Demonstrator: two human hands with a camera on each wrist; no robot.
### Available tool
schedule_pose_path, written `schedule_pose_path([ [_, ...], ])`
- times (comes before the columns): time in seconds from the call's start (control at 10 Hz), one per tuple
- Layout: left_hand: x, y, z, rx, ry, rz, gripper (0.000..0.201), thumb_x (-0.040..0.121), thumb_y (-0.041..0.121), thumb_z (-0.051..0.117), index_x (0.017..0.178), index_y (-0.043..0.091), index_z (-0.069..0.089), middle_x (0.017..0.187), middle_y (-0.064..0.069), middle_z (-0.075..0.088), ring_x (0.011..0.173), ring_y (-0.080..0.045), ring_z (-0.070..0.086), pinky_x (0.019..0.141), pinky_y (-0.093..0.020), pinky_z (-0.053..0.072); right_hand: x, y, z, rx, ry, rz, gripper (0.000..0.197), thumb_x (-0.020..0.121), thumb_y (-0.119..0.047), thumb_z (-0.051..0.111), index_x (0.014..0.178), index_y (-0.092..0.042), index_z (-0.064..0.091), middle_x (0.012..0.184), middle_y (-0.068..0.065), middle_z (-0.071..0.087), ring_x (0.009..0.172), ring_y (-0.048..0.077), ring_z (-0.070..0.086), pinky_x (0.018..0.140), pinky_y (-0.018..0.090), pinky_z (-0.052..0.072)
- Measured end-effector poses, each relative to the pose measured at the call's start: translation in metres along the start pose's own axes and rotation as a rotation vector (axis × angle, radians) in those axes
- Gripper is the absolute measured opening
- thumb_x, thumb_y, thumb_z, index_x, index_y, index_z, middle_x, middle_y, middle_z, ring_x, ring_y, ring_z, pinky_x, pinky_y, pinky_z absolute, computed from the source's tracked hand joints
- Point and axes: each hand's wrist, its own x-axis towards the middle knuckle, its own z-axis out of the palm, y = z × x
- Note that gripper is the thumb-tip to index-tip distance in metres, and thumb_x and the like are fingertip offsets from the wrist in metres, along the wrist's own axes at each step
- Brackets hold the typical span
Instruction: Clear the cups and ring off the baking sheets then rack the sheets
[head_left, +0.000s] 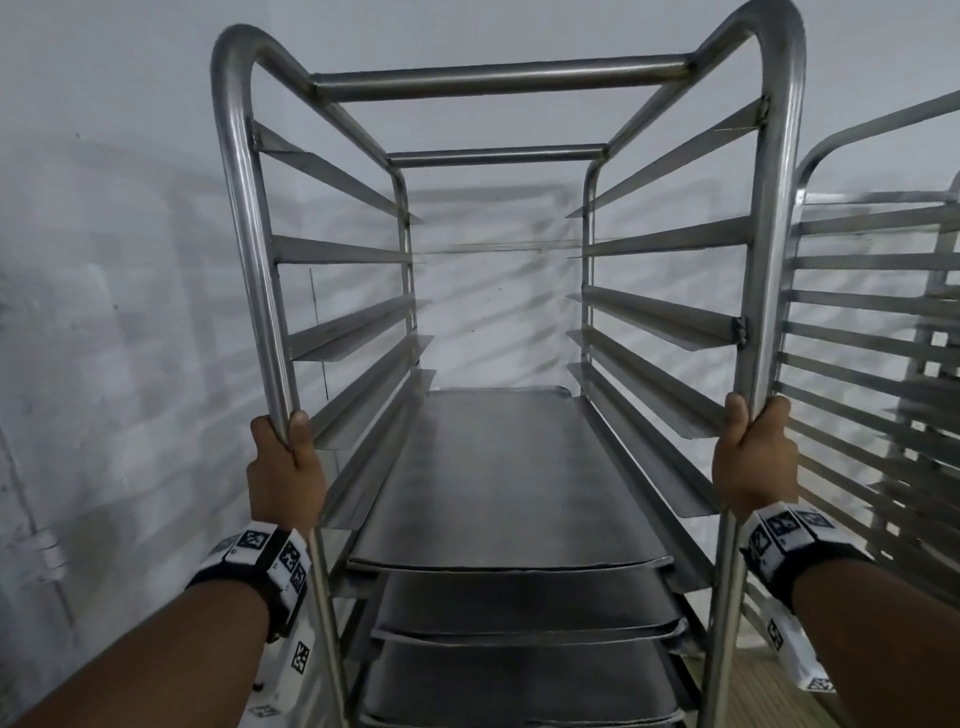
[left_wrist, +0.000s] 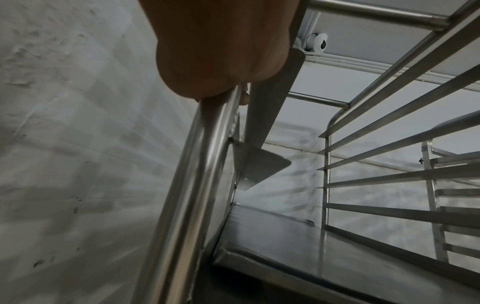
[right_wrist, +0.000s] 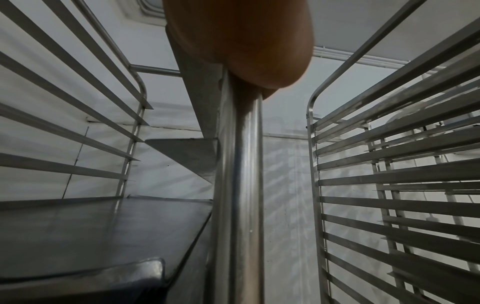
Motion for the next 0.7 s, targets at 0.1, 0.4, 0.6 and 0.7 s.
schedule_pose_path([
  [0.1, 0.006, -0.003, 0.01, -0.013, 0.004, 0.003, 0.052, 0.103, 0.057, 0.029, 0.11, 0.008, 0.042, 0.075, -0.015, 0.058, 0.065, -0.034, 0.052, 0.064, -0.04, 0.04, 0.006, 0.0, 0.007, 0.005, 0.002, 0.005, 0.043, 0.099, -0.061, 0.027, 0.101, -0.018, 0.029, 0.081, 0.03, 0.058, 0.076, 0.049, 0.058, 0.065, 0.046, 0.043],
  [0.4, 0.014, -0.005, 0.02, 0.053, -0.17, -0.132, 0.054, 0.099, 0.067, 0.026, 0.121, 0.018, 0.035, 0.09, -0.017, 0.065, 0.084, -0.045, 0.064, 0.078, -0.05, 0.05, 0.01, -0.013, 0.003, -0.137, -0.218, 0.107, 0.053, 0.096, -0.067, 0.018, 0.111, -0.017, 0.029, 0.098, 0.03, 0.062, 0.091, 0.049, 0.062, 0.079, 0.051, 0.047],
  [0.6, 0.0, 0.056, 0.024, 0.195, -0.279, -0.45, 0.099, 0.096, 0.059, 0.051, 0.159, 0.008, -0.006, 0.163, -0.027, 0.014, 0.146, -0.047, 0.024, 0.118, -0.055, 0.026, -0.019, -0.06, 0.004, -0.057, -0.264, 0.24, 0.079, 0.098, -0.047, 0.048, 0.154, -0.004, 0.013, 0.158, 0.029, 0.018, 0.141, 0.047, 0.027, 0.111, 0.055, 0.028],
  [0.7, -0.026, 0.091, 0.013, 0.139, -0.448, -0.183, 0.085, 0.095, 0.06, 0.054, 0.159, 0.014, 0.022, 0.163, -0.02, 0.026, 0.15, -0.04, 0.026, 0.12, -0.05, 0.027, -0.056, -0.077, -0.005, -0.065, -0.461, 0.005, 0.077, 0.093, -0.059, 0.052, 0.155, -0.023, 0.024, 0.164, 0.014, 0.007, 0.149, 0.037, 0.02, 0.116, 0.052, 0.029],
])
